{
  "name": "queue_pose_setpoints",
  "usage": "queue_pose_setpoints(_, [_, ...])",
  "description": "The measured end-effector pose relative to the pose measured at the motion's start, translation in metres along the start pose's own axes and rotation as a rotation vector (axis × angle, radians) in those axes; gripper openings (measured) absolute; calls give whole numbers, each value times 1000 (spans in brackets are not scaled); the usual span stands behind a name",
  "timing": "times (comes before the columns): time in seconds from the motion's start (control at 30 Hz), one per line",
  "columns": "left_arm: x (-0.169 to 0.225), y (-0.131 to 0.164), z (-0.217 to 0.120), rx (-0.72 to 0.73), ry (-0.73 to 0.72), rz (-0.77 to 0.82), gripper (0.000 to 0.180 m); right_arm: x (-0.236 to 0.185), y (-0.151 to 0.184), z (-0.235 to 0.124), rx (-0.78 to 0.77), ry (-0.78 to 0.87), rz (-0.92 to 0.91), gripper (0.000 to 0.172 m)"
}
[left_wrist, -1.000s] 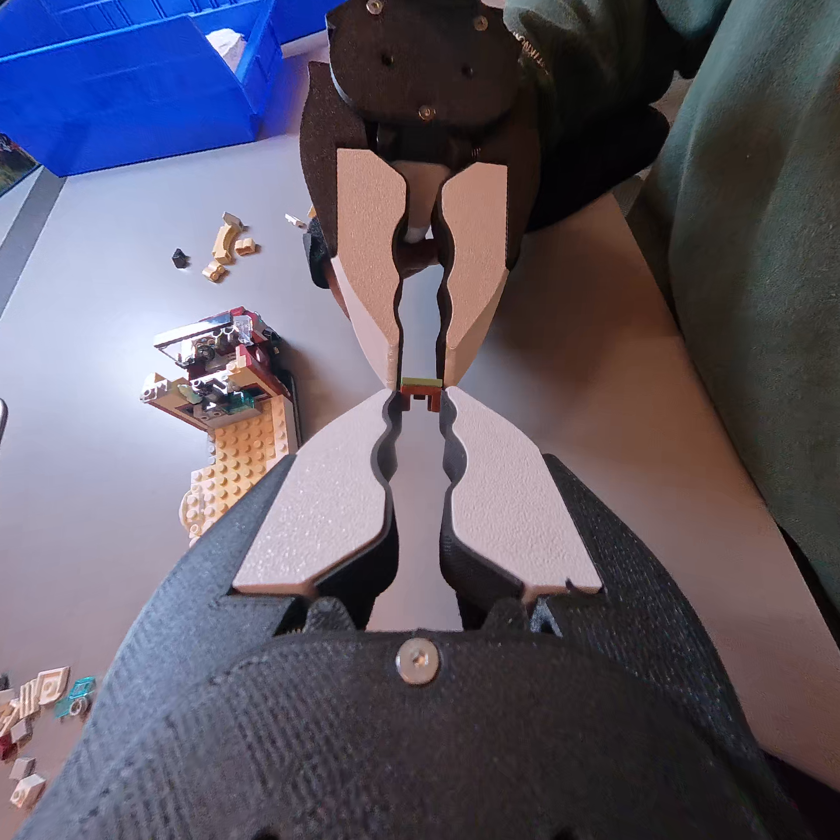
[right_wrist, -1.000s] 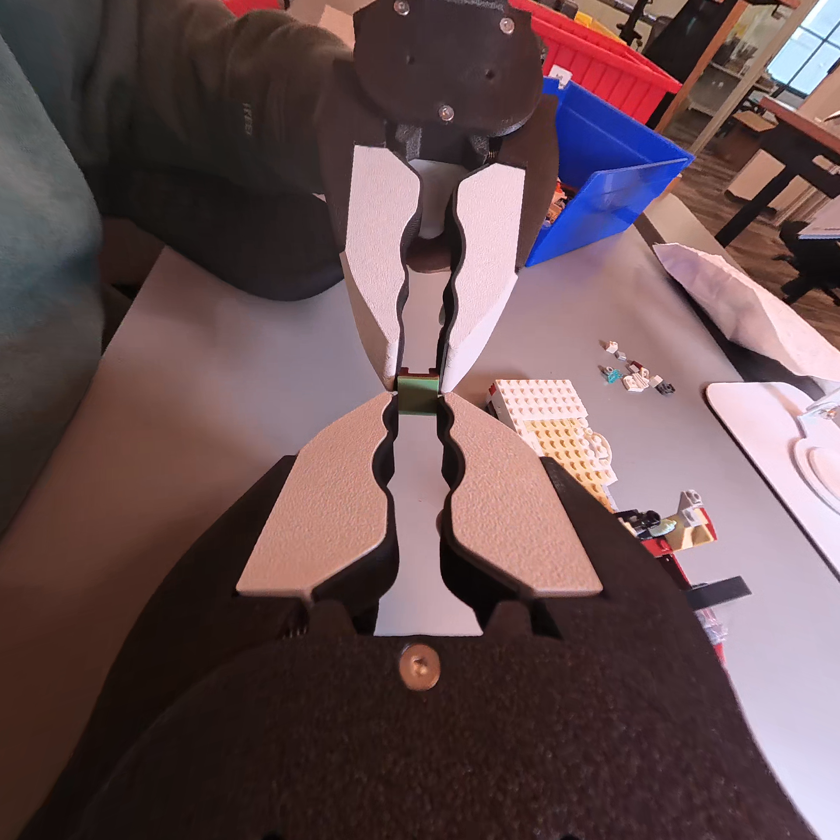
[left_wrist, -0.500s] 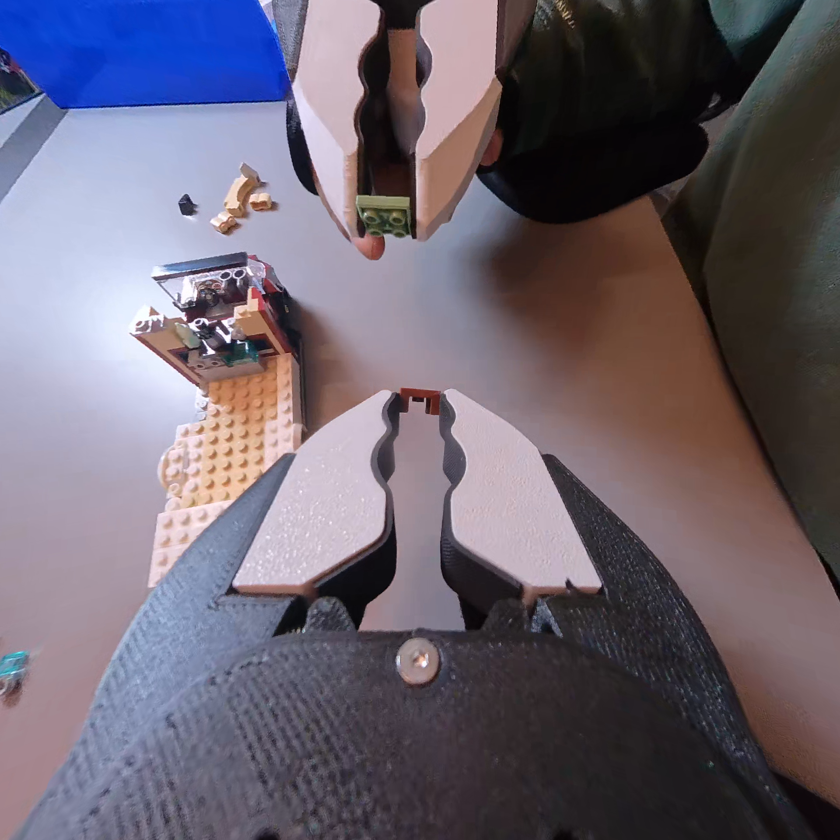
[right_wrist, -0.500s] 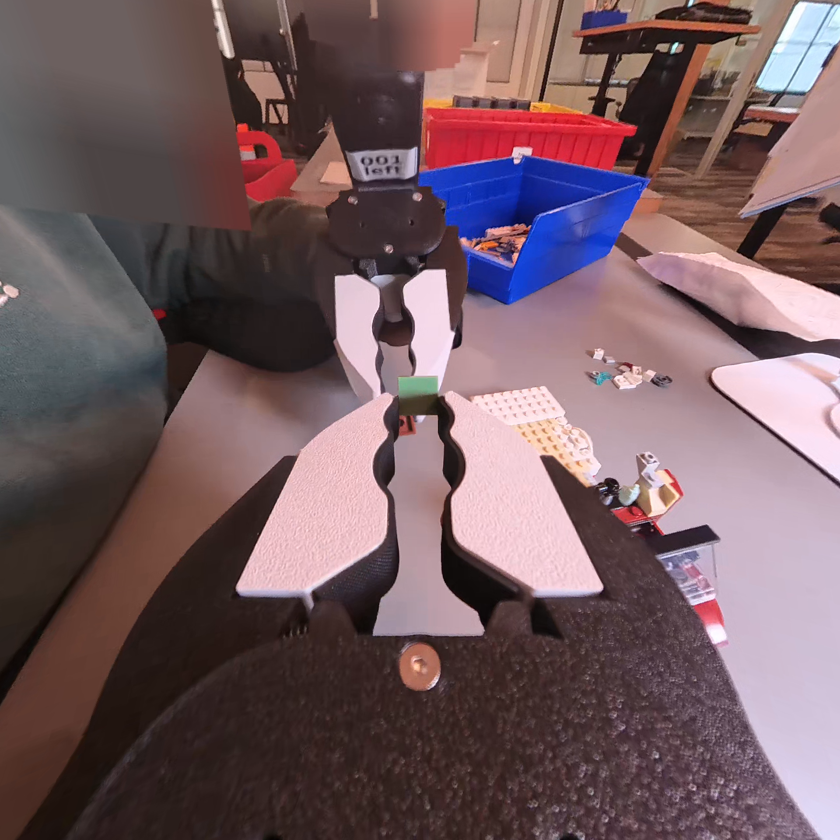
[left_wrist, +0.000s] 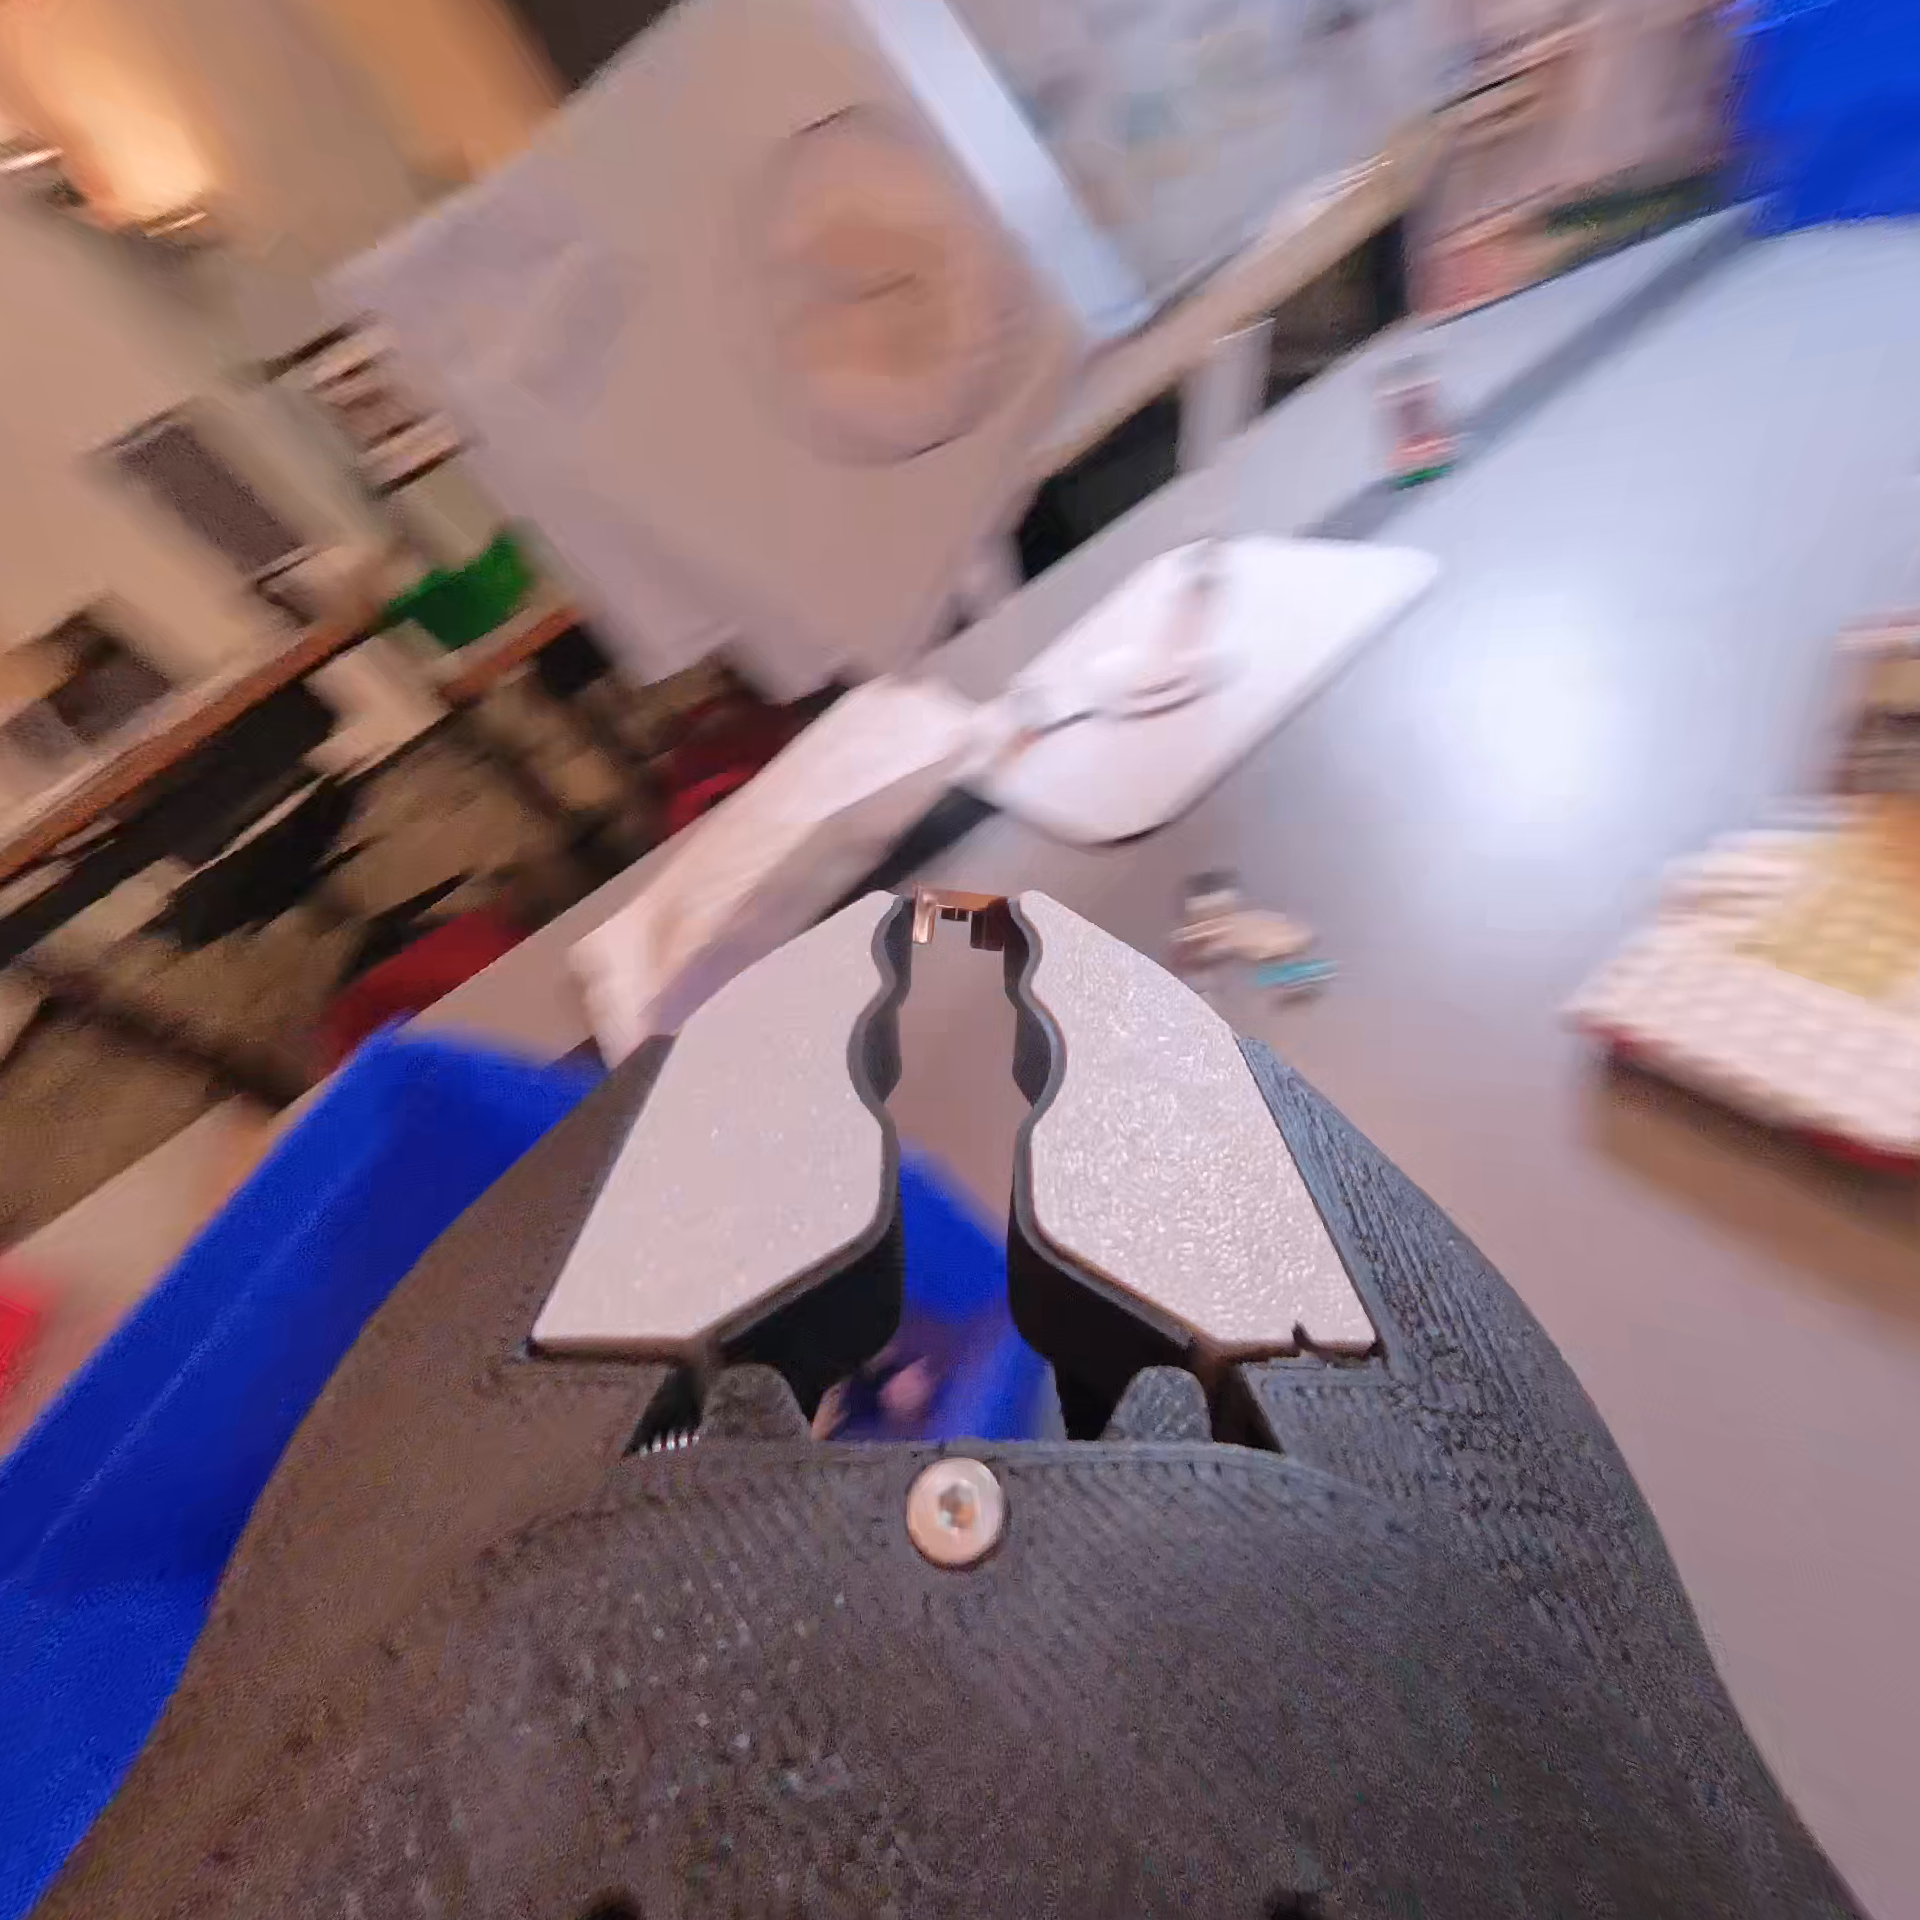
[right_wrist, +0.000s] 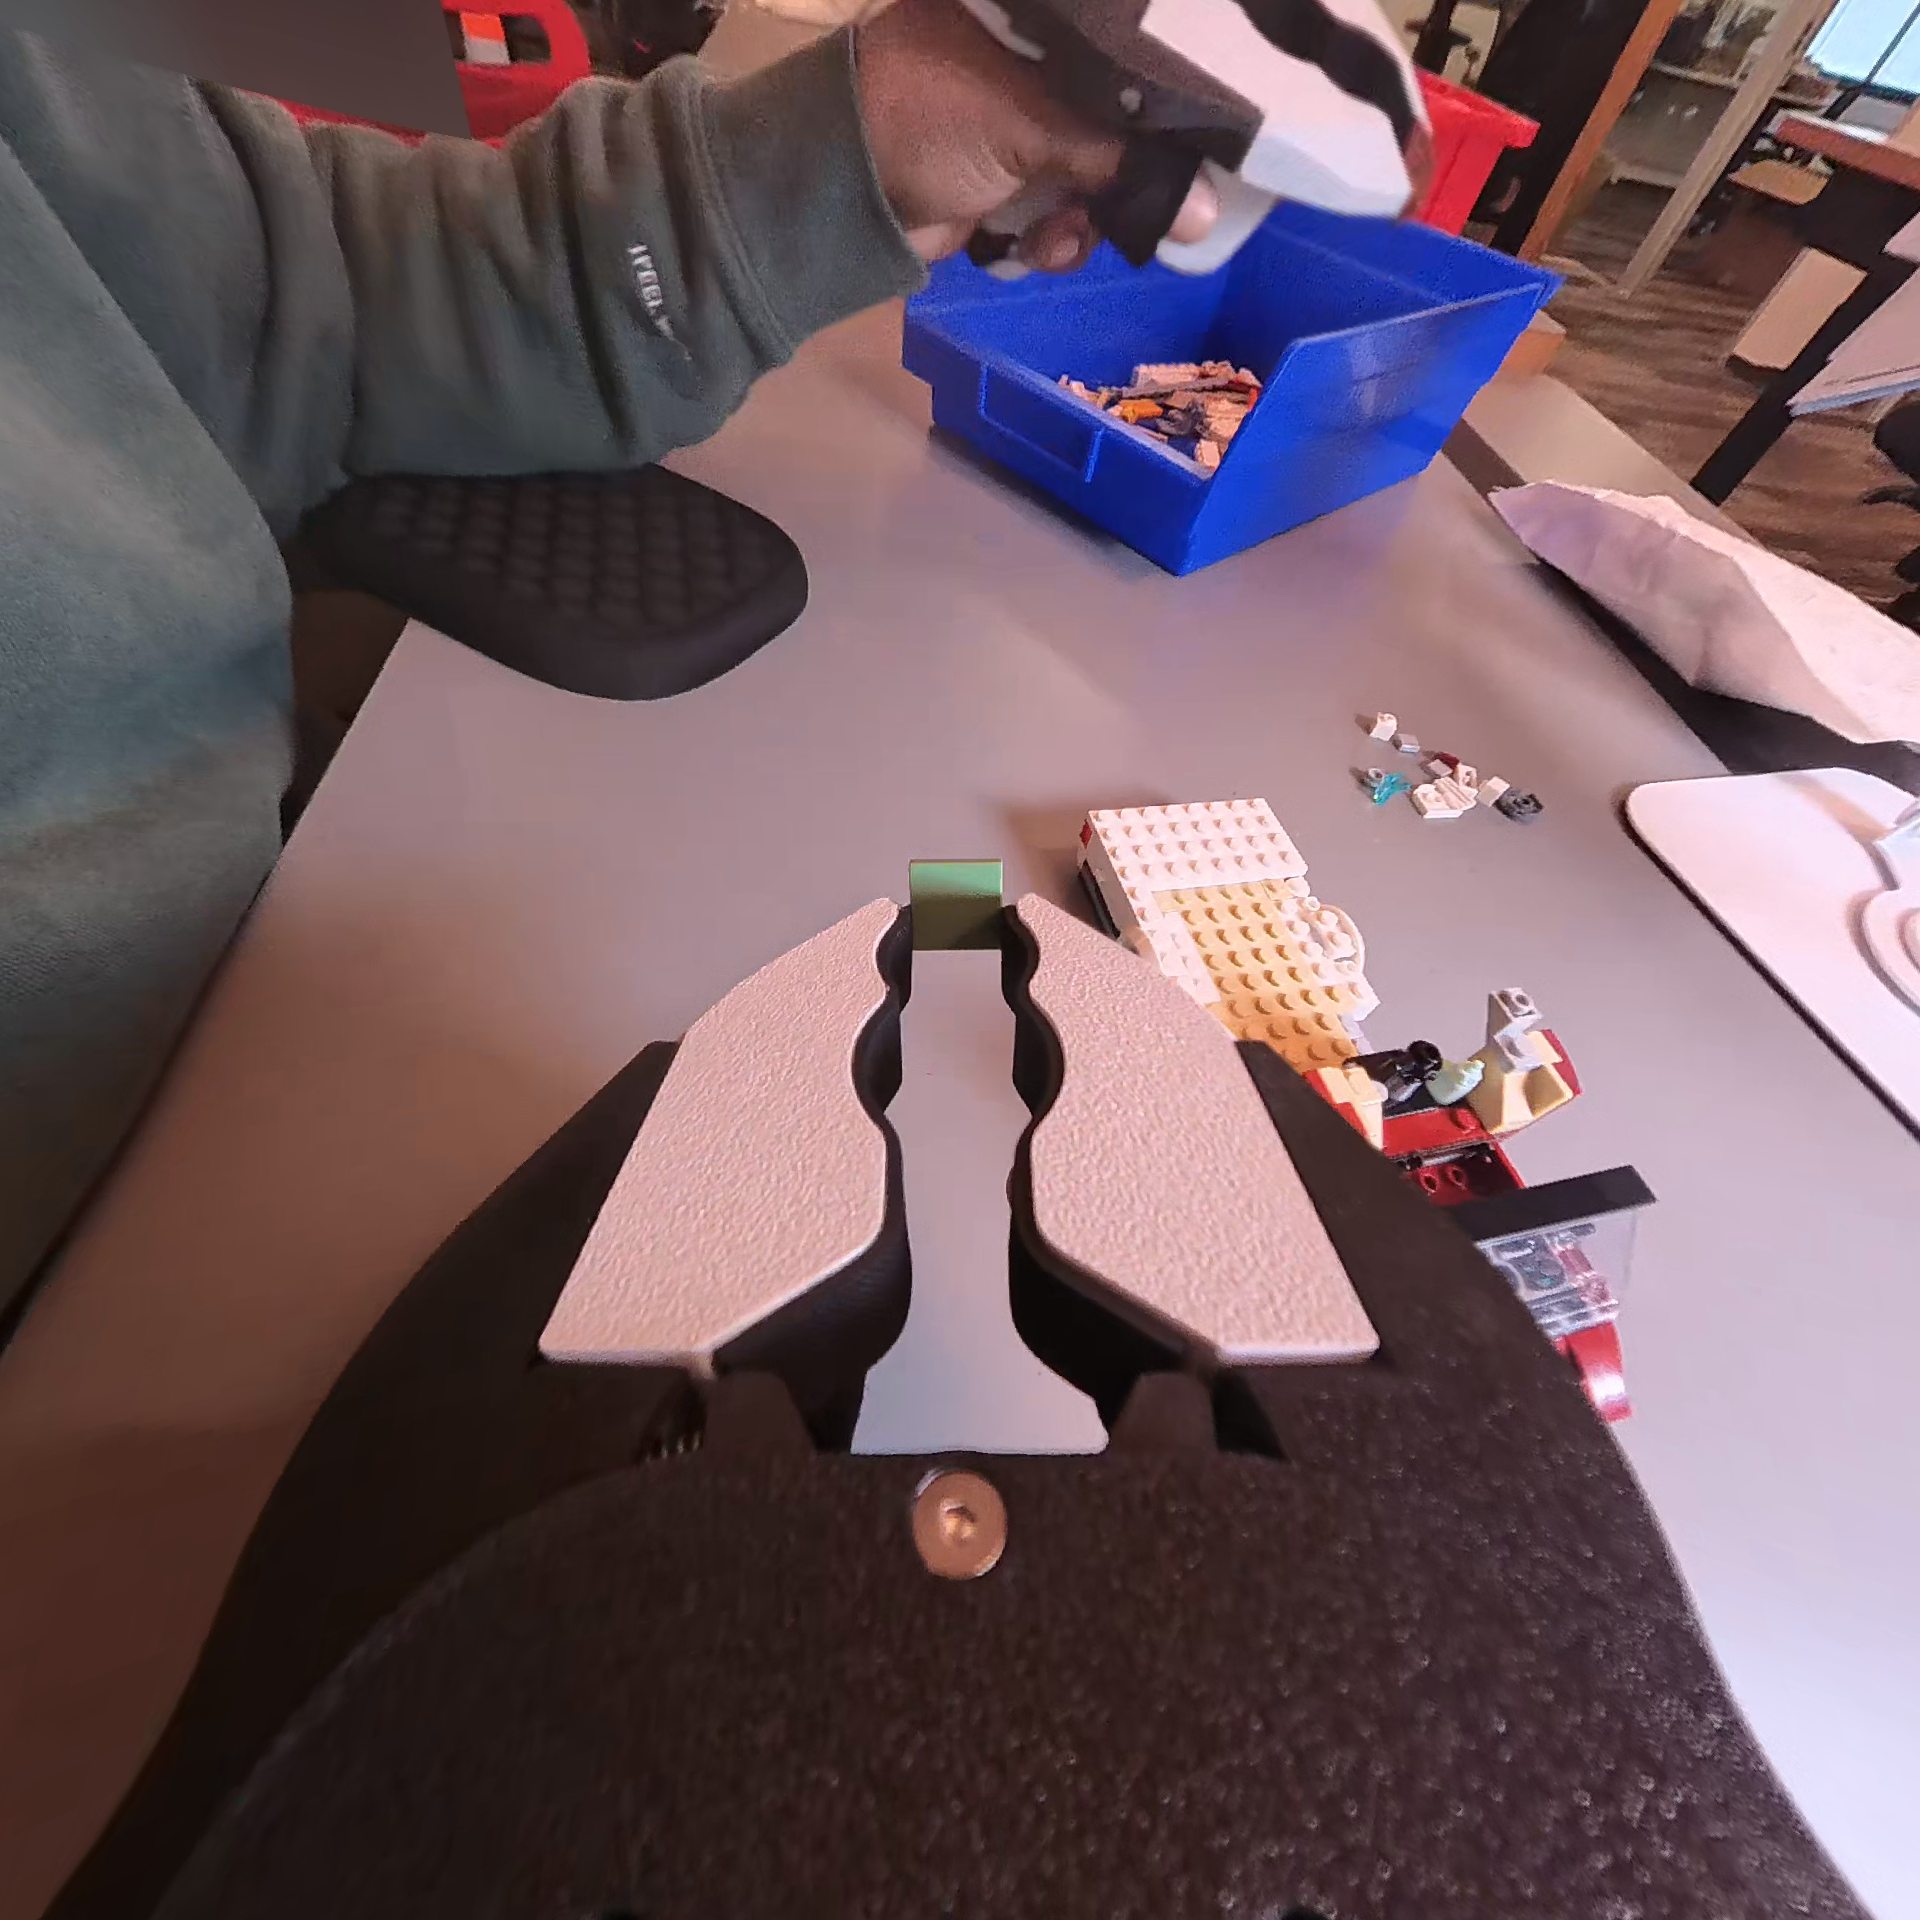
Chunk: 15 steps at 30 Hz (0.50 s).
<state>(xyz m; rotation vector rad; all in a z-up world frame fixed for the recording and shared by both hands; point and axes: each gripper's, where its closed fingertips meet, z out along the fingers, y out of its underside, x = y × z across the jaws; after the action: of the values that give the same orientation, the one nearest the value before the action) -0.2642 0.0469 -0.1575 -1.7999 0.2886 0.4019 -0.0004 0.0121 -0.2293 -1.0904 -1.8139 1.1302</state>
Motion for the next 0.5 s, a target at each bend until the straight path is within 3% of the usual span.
queue_pose_setpoints(0.07, [-62, 37, -13, -147, -206, -60, 17, 0, -2, -1, 9, 2, 0, 16])
queue_pose_setpoints(0.13, [-86, 81, -19, -308, -232, -160, 21, -1, -3, -1, 12, -3, 2, 16])
queue_pose_setpoints(0.23, [-87, 122, -19, -446, -198, -222, 51, -1, -3, 1, 10, -6, 5, 17])
queue_pose_setpoints(0.3, [-88, 131, -18, -479, -209, -190, 71, -1, -2, 2, 10, 1, 6, 17])
queue_pose_setpoints(0.5, [-76, 107, -11, -377, -156, -77, 86, 6, -7, 0, 41, 36, 33, 16])
